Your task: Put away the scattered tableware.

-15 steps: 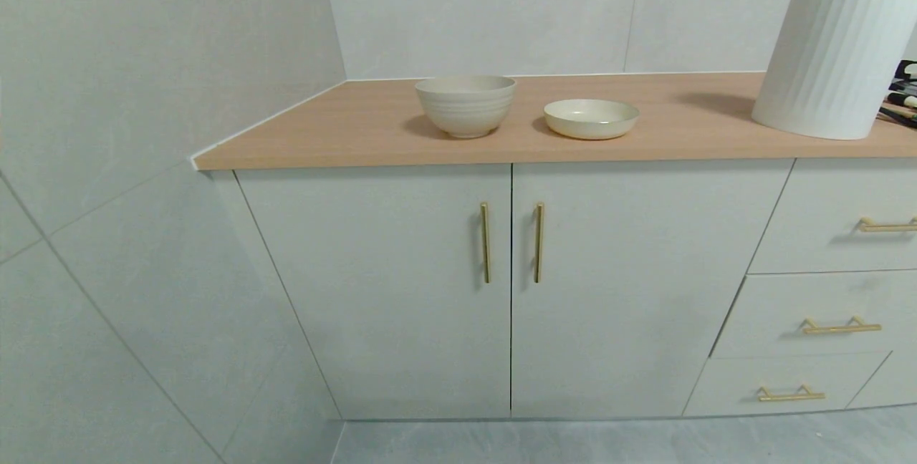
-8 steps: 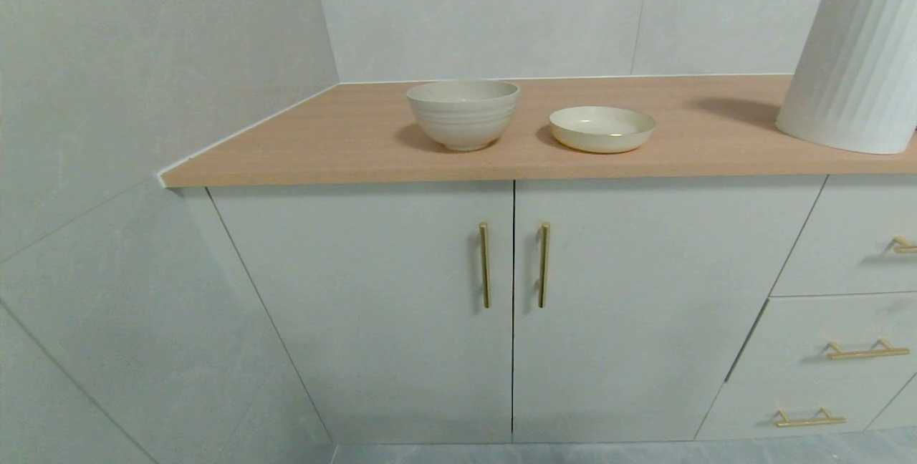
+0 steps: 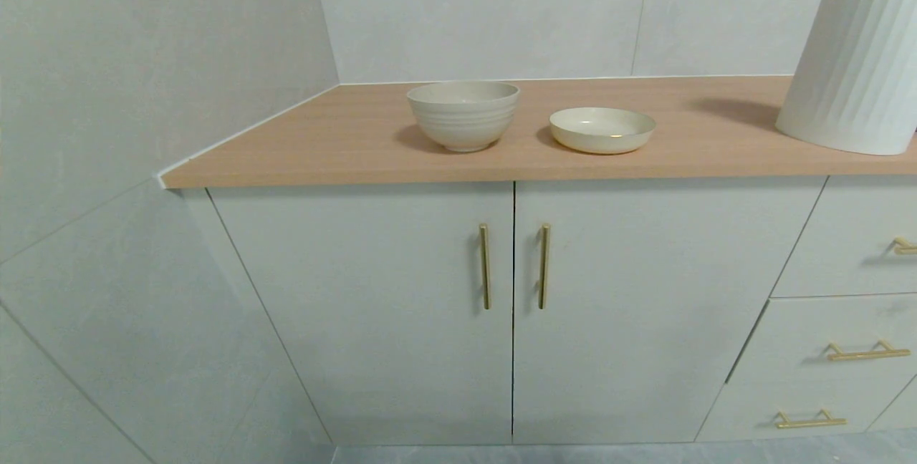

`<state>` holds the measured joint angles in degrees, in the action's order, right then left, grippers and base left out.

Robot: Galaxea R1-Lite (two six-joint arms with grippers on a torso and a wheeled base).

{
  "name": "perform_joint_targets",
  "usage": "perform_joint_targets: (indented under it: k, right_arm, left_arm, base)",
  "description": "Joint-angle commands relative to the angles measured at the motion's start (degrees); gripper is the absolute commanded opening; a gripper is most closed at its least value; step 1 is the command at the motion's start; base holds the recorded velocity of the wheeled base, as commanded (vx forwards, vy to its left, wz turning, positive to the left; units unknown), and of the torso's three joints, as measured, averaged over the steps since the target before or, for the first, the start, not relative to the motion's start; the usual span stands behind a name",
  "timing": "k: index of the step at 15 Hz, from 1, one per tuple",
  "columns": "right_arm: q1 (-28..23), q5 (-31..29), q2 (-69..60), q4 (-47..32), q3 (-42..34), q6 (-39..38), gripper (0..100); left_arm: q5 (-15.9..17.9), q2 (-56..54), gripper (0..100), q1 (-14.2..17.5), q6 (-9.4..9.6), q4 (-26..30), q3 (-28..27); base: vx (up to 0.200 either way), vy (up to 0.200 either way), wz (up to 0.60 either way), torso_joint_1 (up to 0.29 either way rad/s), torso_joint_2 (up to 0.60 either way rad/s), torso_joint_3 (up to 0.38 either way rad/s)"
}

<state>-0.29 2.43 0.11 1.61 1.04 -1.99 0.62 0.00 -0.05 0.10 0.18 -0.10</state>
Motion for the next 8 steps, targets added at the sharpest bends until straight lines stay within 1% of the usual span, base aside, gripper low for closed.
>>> perform_joint_targets:
  k: [1, 2, 3, 4, 5, 6, 7, 8]
  right_arm:
    - [0.73, 4.78, 2.61, 1.99, 7.84, -6.45, 100]
    - [1.26, 8.12, 4.46, 1.12, 8.28, -6.45, 100]
    - [2.84, 15.5, 8.68, -0.55, 8.37, -6.19, 100]
    - [4.95, 19.2, 14.04, -1.08, 8.81, -5.84, 100]
    - [6.8, 19.81, 19.14, -0.99, 9.69, -5.4, 100]
    - [10.4, 20.25, 28.02, -1.08, 12.76, -5.31, 100]
    - [12.6, 20.34, 33.38, -0.73, 14.17, -5.31, 100]
    - [16.38, 20.43, 41.55, 0.32, 17.77, -5.4, 100]
  left_arm:
    - [-0.01, 0.0, 100, 0.05, -0.01, -0.01, 0.01]
    - [-0.01, 0.0, 100, -0.04, -0.01, -0.01, 0.01]
    - [-0.01, 0.0, 100, -0.04, -0.01, -0.01, 0.01]
    - [-0.01, 0.0, 100, -0.04, -0.01, -0.01, 0.01]
    - [-0.01, 0.0, 100, -0.04, -0.01, -0.01, 0.01]
    - [-0.01, 0.0, 100, 0.05, -0.01, -0.01, 0.01]
    - [-0.01, 0.0, 100, -0.04, -0.01, -0.01, 0.01]
    - [-0.01, 0.0, 100, -0.04, -0.01, -0.01, 0.01]
  base:
    - [0.0, 0.0, 0.0, 0.0, 0.0, 0.0]
    - [0.0, 0.0, 0.0, 0.0, 0.0, 0.0]
    - [0.0, 0.0, 0.0, 0.0, 0.0, 0.0]
    - [0.0, 0.0, 0.0, 0.0, 0.0, 0.0]
    - [0.0, 0.0, 0.0, 0.0, 0.0, 0.0]
    - [0.0, 0.0, 0.0, 0.0, 0.0, 0.0]
    - [0.0, 0.0, 0.0, 0.0, 0.0, 0.0]
    - [0.0, 0.0, 0.0, 0.0, 0.0, 0.0]
